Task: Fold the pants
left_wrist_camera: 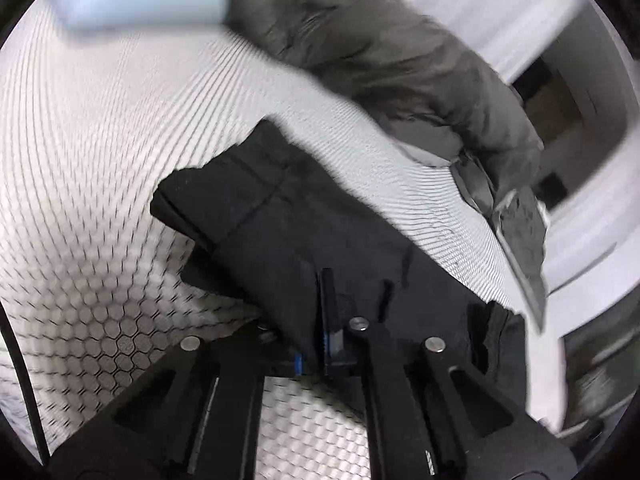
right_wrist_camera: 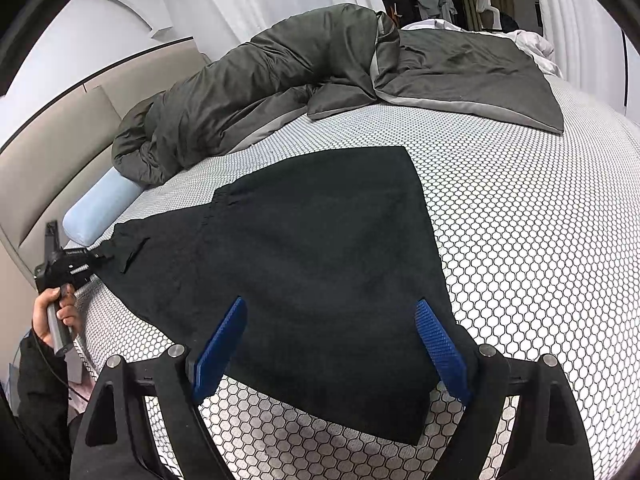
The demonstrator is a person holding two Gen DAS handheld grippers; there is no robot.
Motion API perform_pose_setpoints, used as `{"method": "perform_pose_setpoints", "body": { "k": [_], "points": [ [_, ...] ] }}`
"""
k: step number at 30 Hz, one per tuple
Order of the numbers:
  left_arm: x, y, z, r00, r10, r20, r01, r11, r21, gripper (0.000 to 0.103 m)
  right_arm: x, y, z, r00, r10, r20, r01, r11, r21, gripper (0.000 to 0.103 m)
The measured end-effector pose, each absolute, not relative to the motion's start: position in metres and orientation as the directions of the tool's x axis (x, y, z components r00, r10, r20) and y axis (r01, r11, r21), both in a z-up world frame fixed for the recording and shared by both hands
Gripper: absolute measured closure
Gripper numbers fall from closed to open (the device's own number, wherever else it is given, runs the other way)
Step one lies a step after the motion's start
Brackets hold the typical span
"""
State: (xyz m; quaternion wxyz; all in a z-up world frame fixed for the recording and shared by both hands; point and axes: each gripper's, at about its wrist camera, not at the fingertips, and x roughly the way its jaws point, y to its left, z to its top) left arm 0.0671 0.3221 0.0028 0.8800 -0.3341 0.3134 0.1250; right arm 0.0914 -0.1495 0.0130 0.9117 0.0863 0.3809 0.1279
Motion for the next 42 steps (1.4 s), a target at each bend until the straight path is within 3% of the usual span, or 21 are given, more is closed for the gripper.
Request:
{"method": "perform_pose_setpoints", "body": {
  "k": [7, 10, 13, 15, 16, 22, 26, 29, 32, 37, 42],
  "points": [
    [0.067, 0.203, 0.103, 0.872, -0.097, -0.479, -0.127, 0.901, -0.415, 0.1, 0.09, -0.155, 0.016, 0.688, 0.301, -0.66, -0.161, 0.951, 0.265, 0.015],
    [0.083, 0.132, 0.136, 0.874, -0.242, -0.421, 0.06, 0.914, -0.4, 0.1, 0.088, -0.162, 0.017, 0.697, 0.295, -0.653, -0.152, 0.951, 0.268, 0.015],
    [0.107, 0.05, 0.14, 0.799, -0.421, -0.43, 0.245, 0.88, -0.406, 0.098, 0.088, -0.173, 0.015, 0.703, 0.284, -0.653, -0.123, 0.952, 0.282, 0.015],
    [0.123, 0.001, 0.126, 0.706, -0.52, -0.481, 0.328, 0.842, -0.428, 0.075, 0.089, -0.184, 0.013, 0.705, 0.268, -0.656, -0.091, 0.952, 0.292, 0.015],
    [0.128, -0.017, 0.114, 0.653, -0.564, -0.506, 0.358, 0.818, -0.449, 0.052, 0.09, -0.193, 0.011, 0.705, 0.251, -0.664, -0.065, 0.954, 0.292, 0.015],
    [0.114, -0.04, 0.078, 0.611, -0.619, -0.494, 0.456, 0.785, -0.419, 0.033, 0.088, -0.229, 0.004, 0.699, 0.195, -0.688, 0.035, 0.952, 0.305, 0.015],
    [0.099, -0.002, 0.08, 0.722, -0.535, -0.439, 0.398, 0.84, -0.369, 0.019, 0.087, -0.235, 0.005, 0.701, 0.205, -0.684, 0.048, 0.942, 0.331, 0.015],
    [0.102, 0.034, 0.057, 0.806, -0.419, -0.418, 0.265, 0.887, -0.377, 0.018, 0.087, -0.226, 0.008, 0.694, 0.257, -0.672, 0.006, 0.932, 0.362, 0.015],
    [0.122, 0.058, 0.027, 0.806, -0.317, -0.5, 0.139, 0.922, -0.361, 0.019, 0.086, -0.206, 0.012, 0.685, 0.297, -0.665, -0.071, 0.936, 0.345, 0.015],
    [0.13, 0.079, 0.005, 0.789, -0.284, -0.545, 0.075, 0.924, -0.374, 0.019, 0.086, -0.147, 0.022, 0.679, 0.344, -0.648, -0.227, 0.938, 0.26, 0.015],
    [0.131, 0.078, -0.014, 0.766, -0.237, -0.598, 0.049, 0.948, -0.314, 0.018, 0.103, -0.085, 0.012, 0.677, 0.248, -0.693, -0.287, 0.956, 0.062, 0.014]
  ]
}}
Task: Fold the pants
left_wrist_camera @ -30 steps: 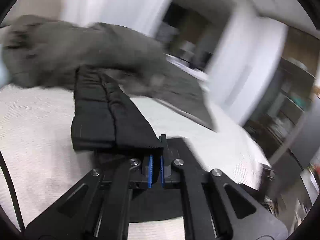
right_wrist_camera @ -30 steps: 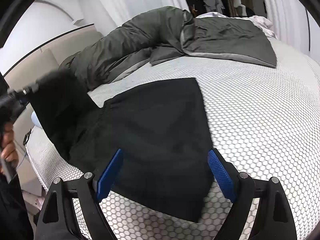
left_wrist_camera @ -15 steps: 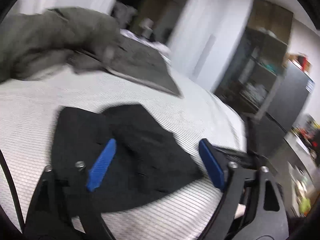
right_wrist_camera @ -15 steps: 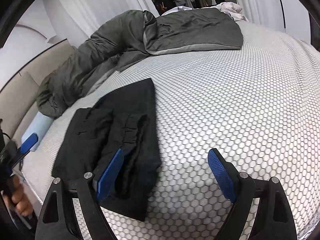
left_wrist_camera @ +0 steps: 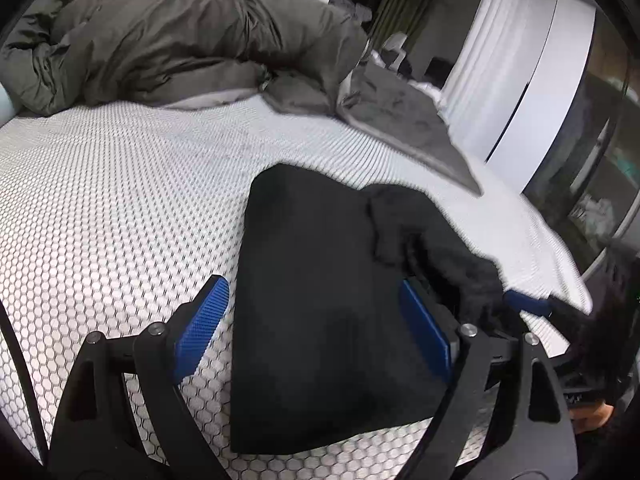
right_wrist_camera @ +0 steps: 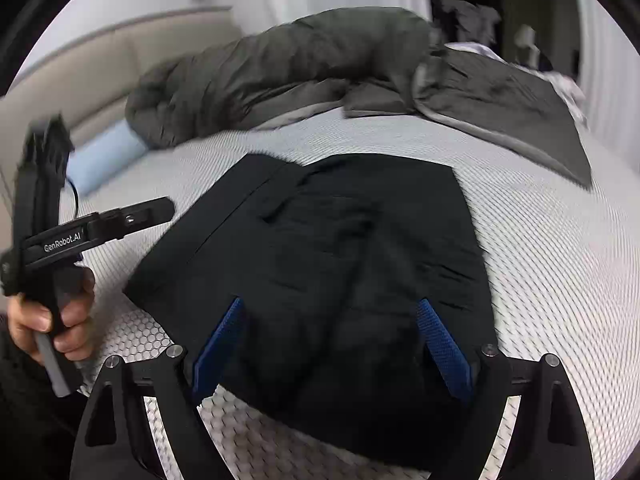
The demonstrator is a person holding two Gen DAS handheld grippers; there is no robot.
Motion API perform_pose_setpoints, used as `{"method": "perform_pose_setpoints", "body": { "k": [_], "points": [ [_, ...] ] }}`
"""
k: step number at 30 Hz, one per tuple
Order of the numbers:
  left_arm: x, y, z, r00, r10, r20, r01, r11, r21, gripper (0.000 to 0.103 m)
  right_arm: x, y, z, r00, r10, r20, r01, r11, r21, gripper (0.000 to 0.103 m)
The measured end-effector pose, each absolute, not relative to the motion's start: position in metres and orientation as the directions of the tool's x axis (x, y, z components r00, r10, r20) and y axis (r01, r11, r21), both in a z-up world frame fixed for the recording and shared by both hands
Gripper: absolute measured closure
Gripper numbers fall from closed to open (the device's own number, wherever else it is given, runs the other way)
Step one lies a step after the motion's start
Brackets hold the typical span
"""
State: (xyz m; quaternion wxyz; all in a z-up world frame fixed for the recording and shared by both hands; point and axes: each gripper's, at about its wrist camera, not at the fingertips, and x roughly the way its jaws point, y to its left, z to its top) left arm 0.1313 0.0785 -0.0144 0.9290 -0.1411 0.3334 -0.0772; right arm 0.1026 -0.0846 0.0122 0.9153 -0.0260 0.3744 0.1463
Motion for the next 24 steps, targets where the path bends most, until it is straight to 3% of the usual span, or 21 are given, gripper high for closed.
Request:
{"method": "perform_pose_setpoints", "body": {
  "k": [6, 10, 13, 19, 24],
  "points": [
    [0.153, 0.074, -0.042, 0.697, -0.204, -0.687, 0.021, 0.964, -0.265, 0.018, 0.108, -0.037, -0.002, 0.636, 0.242, -0.733, -0.362, 0.932, -0.006, 0.014],
    [0.161, 0.077, -0.05, 0.683, -0.216, -0.698, 0.012, 0.959, -0.285, 0.018, 0.121, -0.038, -0.021, 0.641, 0.094, -0.762, -0.259, 0.961, -0.1, 0.014],
    [0.163, 0.079, -0.051, 0.673, -0.238, -0.7, 0.018, 0.952, -0.306, 0.018, 0.111, -0.07, -0.009, 0.688, -0.029, -0.725, -0.131, 0.978, -0.163, 0.015],
    [0.164, 0.073, -0.047, 0.676, -0.224, -0.702, 0.018, 0.957, -0.289, 0.018, 0.075, -0.179, 0.024, 0.749, -0.028, -0.662, 0.082, 0.995, 0.05, 0.015],
    [0.16, 0.072, -0.041, 0.679, -0.214, -0.702, 0.023, 0.962, -0.27, 0.018, 0.067, -0.196, 0.026, 0.755, 0.025, -0.655, 0.084, 0.987, 0.134, 0.015]
  ]
}}
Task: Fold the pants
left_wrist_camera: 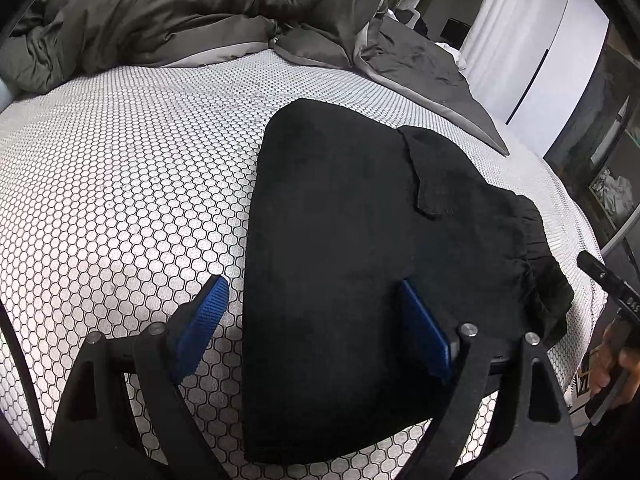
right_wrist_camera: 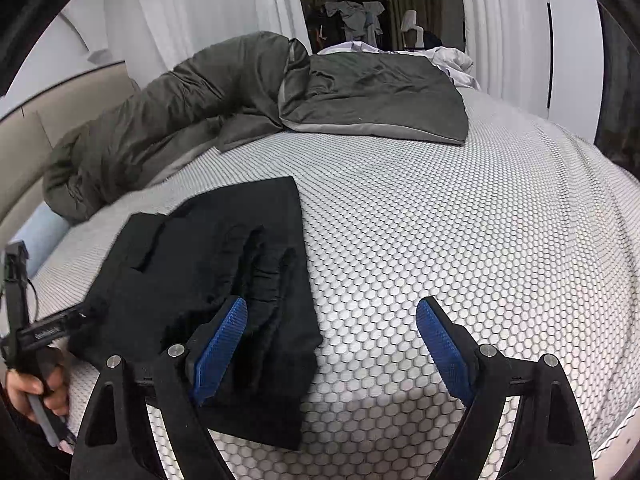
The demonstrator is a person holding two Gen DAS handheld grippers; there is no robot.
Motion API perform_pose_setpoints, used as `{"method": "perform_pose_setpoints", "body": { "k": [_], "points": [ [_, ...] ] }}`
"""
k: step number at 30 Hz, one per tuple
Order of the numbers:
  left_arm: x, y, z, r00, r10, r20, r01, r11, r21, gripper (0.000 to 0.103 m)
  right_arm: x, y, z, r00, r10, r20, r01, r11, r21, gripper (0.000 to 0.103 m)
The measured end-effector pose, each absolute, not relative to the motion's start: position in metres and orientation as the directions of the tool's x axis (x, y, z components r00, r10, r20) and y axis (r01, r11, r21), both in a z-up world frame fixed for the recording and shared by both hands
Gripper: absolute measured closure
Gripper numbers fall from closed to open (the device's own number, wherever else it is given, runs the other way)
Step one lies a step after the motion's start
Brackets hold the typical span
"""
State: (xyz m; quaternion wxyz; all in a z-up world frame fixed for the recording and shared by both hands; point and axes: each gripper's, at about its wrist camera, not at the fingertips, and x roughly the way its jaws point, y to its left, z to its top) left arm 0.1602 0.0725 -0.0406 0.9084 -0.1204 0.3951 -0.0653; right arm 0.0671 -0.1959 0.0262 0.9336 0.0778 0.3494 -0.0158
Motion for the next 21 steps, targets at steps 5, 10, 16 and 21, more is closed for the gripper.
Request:
{"method": "perform_pose_setpoints", "body": {
  "k": [5, 10, 16, 21],
  "points": [
    [0.161, 0.069, -0.04, 0.682, -0.204, -0.702, 0.026, 0.966, -0.256, 0.018, 0.065, -0.141, 0.026, 0.741, 0.161, -0.652, -0.115, 0.987, 0.112, 0.015],
    [0.161, 0.071, -0.041, 0.679, -0.211, -0.703, 0.026, 0.964, -0.264, 0.018, 0.075, -0.124, 0.011, 0.678, 0.226, -0.7, -0.139, 0.974, 0.18, 0.047],
    [0.161, 0.068, -0.041, 0.68, -0.206, -0.704, 0.029, 0.967, -0.255, 0.018, 0.082, -0.146, -0.002, 0.627, 0.291, -0.722, -0.105, 0.951, 0.292, 0.048],
    [0.161, 0.072, -0.042, 0.674, -0.22, -0.705, 0.031, 0.962, -0.271, 0.018, 0.103, -0.146, -0.006, 0.606, 0.223, -0.763, -0.115, 0.974, 0.194, 0.079]
  ]
}}
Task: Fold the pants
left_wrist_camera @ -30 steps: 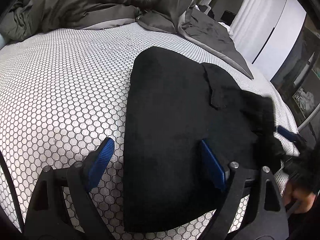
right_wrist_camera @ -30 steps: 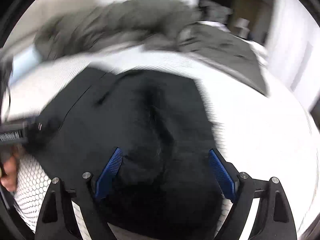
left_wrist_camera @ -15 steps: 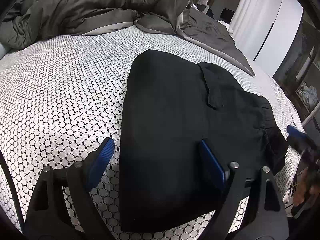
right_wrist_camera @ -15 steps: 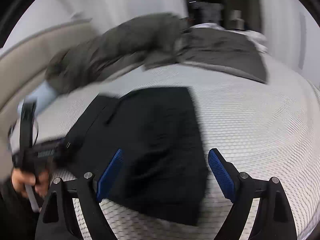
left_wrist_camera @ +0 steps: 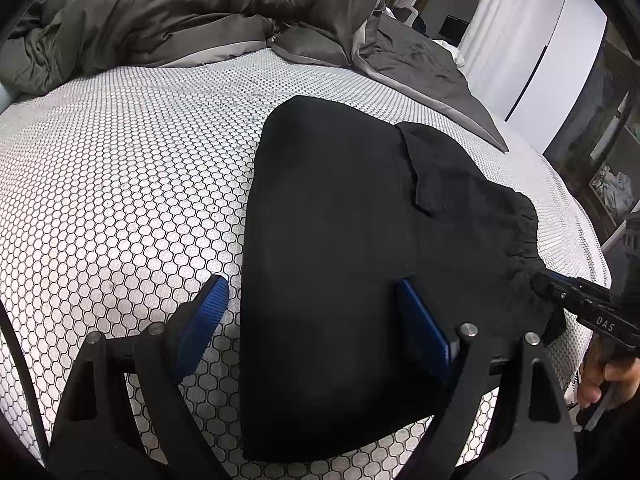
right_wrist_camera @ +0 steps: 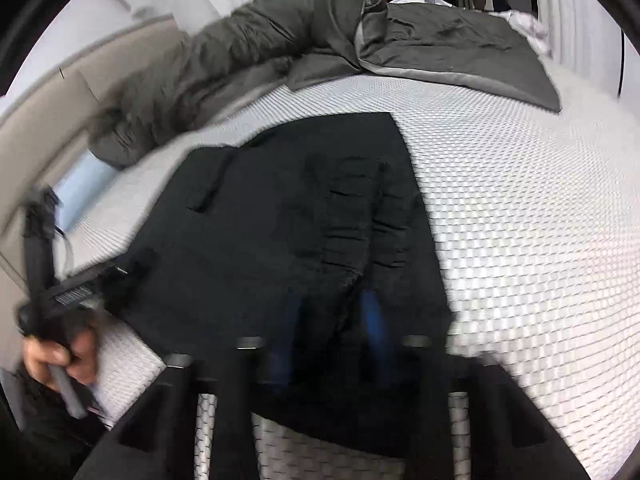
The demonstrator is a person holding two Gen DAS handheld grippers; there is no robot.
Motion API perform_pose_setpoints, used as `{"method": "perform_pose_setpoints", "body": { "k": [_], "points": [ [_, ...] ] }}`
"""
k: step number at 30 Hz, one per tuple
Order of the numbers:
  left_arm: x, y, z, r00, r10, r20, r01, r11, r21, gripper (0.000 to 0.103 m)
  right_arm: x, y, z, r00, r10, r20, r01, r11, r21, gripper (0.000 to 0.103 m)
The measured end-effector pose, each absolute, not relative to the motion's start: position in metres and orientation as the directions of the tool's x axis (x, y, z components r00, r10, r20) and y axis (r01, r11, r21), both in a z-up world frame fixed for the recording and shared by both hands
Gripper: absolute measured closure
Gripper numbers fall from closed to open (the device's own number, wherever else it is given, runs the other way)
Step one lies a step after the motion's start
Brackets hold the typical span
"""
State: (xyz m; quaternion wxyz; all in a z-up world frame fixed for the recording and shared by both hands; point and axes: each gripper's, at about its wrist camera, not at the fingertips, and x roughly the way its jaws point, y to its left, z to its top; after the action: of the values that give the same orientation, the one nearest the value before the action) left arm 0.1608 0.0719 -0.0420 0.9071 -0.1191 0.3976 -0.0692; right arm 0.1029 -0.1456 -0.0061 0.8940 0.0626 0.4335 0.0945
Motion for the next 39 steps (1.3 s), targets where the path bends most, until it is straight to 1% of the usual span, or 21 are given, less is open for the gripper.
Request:
{"method": "perform_pose_setpoints", "body": {
  "k": [2, 5, 6, 7, 9, 11, 13, 14, 17, 20, 21, 22, 23, 24, 26, 27, 28, 30, 35, 37, 39],
  "points": [
    [0.16, 0.074, -0.042, 0.673, -0.225, -0.705, 0.029, 0.96, -0.279, 0.018, 0.102, -0.156, -0.004, 0.593, 0.27, -0.759, -0.128, 0.962, 0.242, 0.081],
    [0.159, 0.074, -0.041, 0.675, -0.22, -0.704, 0.026, 0.961, -0.275, 0.018, 0.095, -0.162, 0.004, 0.617, 0.318, -0.72, -0.155, 0.946, 0.285, 0.08],
    [0.159, 0.073, -0.041, 0.675, -0.218, -0.705, 0.026, 0.962, -0.272, 0.018, 0.096, -0.16, 0.006, 0.622, 0.334, -0.708, -0.167, 0.94, 0.297, 0.076],
    [0.159, 0.073, -0.041, 0.675, -0.216, -0.705, 0.027, 0.963, -0.27, 0.018, 0.097, -0.159, 0.006, 0.626, 0.341, -0.702, -0.169, 0.937, 0.305, 0.069],
    [0.158, 0.072, -0.041, 0.675, -0.216, -0.705, 0.032, 0.964, -0.265, 0.018, 0.107, -0.155, 0.0, 0.622, 0.334, -0.708, -0.15, 0.939, 0.311, 0.067],
    [0.157, 0.072, -0.04, 0.677, -0.216, -0.704, 0.033, 0.964, -0.264, 0.018, 0.119, -0.151, -0.009, 0.615, 0.296, -0.731, -0.115, 0.951, 0.288, 0.078],
    [0.156, 0.072, -0.038, 0.681, -0.216, -0.7, 0.026, 0.962, -0.271, 0.018, 0.119, -0.147, -0.003, 0.641, 0.29, -0.711, -0.12, 0.952, 0.281, 0.094],
    [0.155, 0.073, -0.035, 0.69, -0.225, -0.688, 0.027, 0.958, -0.286, 0.018, 0.116, -0.146, 0.006, 0.663, 0.301, -0.685, -0.136, 0.949, 0.285, 0.096],
    [0.148, 0.077, -0.023, 0.713, -0.287, -0.64, 0.069, 0.937, -0.344, 0.018, 0.095, -0.147, 0.036, 0.722, 0.303, -0.622, -0.178, 0.95, 0.256, 0.096],
    [0.145, 0.074, -0.021, 0.713, -0.28, -0.643, 0.09, 0.946, -0.312, 0.017, 0.088, -0.157, 0.032, 0.7, 0.301, -0.648, -0.172, 0.951, 0.257, 0.096],
    [0.147, 0.07, -0.026, 0.697, -0.254, -0.67, 0.086, 0.958, -0.275, 0.017, 0.092, -0.16, 0.02, 0.675, 0.281, -0.682, -0.148, 0.957, 0.248, 0.095],
    [0.149, 0.068, -0.03, 0.685, -0.238, -0.688, 0.081, 0.964, -0.253, 0.017, 0.099, -0.163, 0.004, 0.635, 0.24, -0.734, -0.107, 0.969, 0.224, 0.089],
    [0.152, 0.065, -0.035, 0.667, -0.222, -0.711, 0.074, 0.97, -0.233, 0.017, 0.104, -0.166, -0.007, 0.601, 0.243, -0.762, -0.098, 0.968, 0.231, 0.089],
    [0.153, 0.065, -0.038, 0.658, -0.219, -0.72, 0.07, 0.971, -0.23, 0.017, 0.103, -0.17, -0.007, 0.603, 0.264, -0.753, -0.098, 0.961, 0.259, 0.087],
    [0.153, 0.065, -0.037, 0.66, -0.221, -0.718, 0.066, 0.969, -0.238, 0.017, 0.097, -0.18, 0.005, 0.632, 0.302, -0.714, -0.098, 0.945, 0.313, 0.074],
    [0.153, 0.065, -0.036, 0.663, -0.221, -0.715, 0.067, 0.969, -0.238, 0.017, 0.092, -0.187, 0.014, 0.664, 0.305, -0.683, -0.095, 0.94, 0.328, 0.062],
    [0.152, 0.064, -0.036, 0.665, -0.222, -0.713, 0.07, 0.969, -0.236, 0.017, 0.089, -0.192, 0.017, 0.681, 0.306, -0.666, -0.089, 0.936, 0.34, 0.058],
    [0.152, 0.061, -0.039, 0.66, -0.216, -0.719, 0.075, 0.972, -0.224, 0.017, 0.089, -0.201, 0.016, 0.683, 0.332, -0.651, -0.082, 0.92, 0.384, 0.058],
    [0.152, 0.059, -0.039, 0.662, -0.216, -0.718, 0.08, 0.973, -0.218, 0.017, 0.112, -0.203, -0.013, 0.618, 0.354, -0.702, -0.048, 0.908, 0.416, 0.058],
    [0.153, 0.059, -0.04, 0.661, -0.217, -0.718, 0.08, 0.972, -0.22, 0.017, 0.123, -0.198, -0.021, 0.604, 0.34, -0.721, -0.034, 0.915, 0.402, 0.067],
    [0.153, 0.061, -0.039, 0.666, -0.22, -0.713, 0.076, 0.971, -0.228, 0.017, 0.129, -0.191, -0.02, 0.614, 0.32, -0.722, -0.042, 0.926, 0.374, 0.086]
  ]
}}
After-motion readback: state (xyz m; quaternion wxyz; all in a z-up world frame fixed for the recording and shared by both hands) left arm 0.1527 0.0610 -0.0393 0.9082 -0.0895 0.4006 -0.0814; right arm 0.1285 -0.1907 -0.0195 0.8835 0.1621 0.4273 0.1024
